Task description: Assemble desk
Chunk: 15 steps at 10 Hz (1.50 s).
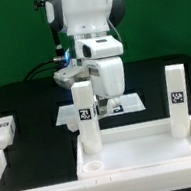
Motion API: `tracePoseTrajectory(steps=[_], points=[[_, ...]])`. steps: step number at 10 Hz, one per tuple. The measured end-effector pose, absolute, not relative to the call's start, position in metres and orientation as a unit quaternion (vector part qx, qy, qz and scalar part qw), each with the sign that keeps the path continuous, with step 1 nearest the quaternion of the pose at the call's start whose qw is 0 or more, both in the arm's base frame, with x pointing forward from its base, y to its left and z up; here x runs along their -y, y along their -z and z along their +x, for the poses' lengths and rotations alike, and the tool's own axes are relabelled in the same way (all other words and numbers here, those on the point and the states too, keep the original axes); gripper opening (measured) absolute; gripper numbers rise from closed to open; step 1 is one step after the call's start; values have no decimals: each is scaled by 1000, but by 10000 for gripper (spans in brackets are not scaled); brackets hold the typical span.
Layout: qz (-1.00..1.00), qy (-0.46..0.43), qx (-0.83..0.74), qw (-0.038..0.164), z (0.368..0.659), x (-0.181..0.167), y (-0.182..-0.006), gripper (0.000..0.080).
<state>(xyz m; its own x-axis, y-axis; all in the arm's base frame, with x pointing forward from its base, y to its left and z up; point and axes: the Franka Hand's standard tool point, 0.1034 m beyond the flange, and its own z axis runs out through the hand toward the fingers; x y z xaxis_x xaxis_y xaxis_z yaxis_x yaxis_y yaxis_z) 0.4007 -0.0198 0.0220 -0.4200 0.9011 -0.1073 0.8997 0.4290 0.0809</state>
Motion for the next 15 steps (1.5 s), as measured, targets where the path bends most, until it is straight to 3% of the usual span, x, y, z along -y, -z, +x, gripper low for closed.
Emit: tracePoseTrajectory(steps=[6, 9, 10, 11, 13, 15], points=[[347, 24, -936, 59, 391, 68, -17, 287], [337, 28, -939, 57, 391, 68, -16, 287], [337, 28, -939, 57, 391, 68, -16, 476], [337, 28, -939, 56, 391, 68, -16, 590], [383, 25, -921, 66, 394, 70, -23, 637], [419, 23, -904, 85, 405, 77, -43, 646]])
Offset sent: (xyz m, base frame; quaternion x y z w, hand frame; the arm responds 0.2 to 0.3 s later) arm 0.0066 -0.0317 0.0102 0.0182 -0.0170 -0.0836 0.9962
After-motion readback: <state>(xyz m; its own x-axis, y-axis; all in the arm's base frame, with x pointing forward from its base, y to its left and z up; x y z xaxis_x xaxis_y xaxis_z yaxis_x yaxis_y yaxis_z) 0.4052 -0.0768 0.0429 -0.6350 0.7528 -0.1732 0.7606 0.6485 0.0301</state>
